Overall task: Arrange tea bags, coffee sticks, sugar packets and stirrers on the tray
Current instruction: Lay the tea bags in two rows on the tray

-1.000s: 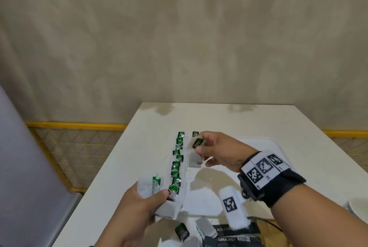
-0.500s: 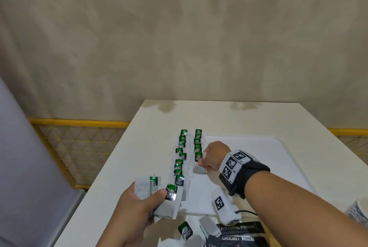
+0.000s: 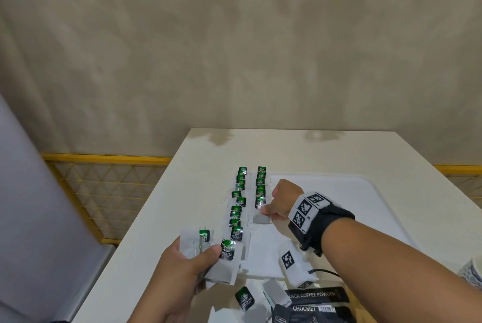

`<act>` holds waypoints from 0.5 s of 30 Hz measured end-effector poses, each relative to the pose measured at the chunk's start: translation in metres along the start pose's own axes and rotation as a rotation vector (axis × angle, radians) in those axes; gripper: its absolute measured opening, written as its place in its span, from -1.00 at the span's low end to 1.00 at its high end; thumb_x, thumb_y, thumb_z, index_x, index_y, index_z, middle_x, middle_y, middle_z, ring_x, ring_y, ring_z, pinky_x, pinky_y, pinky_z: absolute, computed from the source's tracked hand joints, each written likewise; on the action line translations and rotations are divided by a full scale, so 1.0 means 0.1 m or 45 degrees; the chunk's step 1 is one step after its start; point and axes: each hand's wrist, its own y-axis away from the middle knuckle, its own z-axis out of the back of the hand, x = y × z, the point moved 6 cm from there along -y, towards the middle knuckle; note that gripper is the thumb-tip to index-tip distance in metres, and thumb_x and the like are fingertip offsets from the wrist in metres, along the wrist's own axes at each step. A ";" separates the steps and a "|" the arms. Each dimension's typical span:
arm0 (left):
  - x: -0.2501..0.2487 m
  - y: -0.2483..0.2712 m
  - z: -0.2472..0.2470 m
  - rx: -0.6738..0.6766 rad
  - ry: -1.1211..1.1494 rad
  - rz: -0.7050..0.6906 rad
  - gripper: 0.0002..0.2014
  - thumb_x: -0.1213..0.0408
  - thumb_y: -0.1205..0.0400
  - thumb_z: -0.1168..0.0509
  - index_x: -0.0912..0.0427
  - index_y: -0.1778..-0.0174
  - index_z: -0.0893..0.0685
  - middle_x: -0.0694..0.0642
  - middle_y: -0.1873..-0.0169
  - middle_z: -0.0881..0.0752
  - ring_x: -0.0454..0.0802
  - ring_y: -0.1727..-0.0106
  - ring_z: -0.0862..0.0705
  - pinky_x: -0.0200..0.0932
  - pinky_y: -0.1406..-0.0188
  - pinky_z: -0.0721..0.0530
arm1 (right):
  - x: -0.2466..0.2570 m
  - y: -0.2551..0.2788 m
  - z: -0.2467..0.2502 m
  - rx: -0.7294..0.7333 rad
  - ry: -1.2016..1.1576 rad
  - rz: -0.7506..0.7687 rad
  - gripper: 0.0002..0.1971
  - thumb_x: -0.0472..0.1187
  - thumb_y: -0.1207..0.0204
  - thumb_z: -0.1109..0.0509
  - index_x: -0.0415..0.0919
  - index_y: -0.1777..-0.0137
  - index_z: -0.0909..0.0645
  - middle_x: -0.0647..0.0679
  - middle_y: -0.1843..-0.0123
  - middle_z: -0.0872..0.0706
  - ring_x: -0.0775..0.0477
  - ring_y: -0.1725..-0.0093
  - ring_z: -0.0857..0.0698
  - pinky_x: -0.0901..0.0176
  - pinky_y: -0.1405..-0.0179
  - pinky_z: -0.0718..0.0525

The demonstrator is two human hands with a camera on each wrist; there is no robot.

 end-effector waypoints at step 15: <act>-0.12 0.06 -0.12 -0.169 0.167 -0.242 -0.75 0.54 -0.46 -0.46 0.23 -0.01 -0.69 0.29 0.16 -0.82 0.25 0.22 -0.78 0.04 0.23 -0.71 | 0.34 1.14 -0.10 0.774 -0.495 0.319 -0.74 -0.01 -0.51 -0.49 -0.22 0.08 -0.61 -0.16 0.16 -0.78 -0.04 0.26 -0.76 0.24 0.25 -0.64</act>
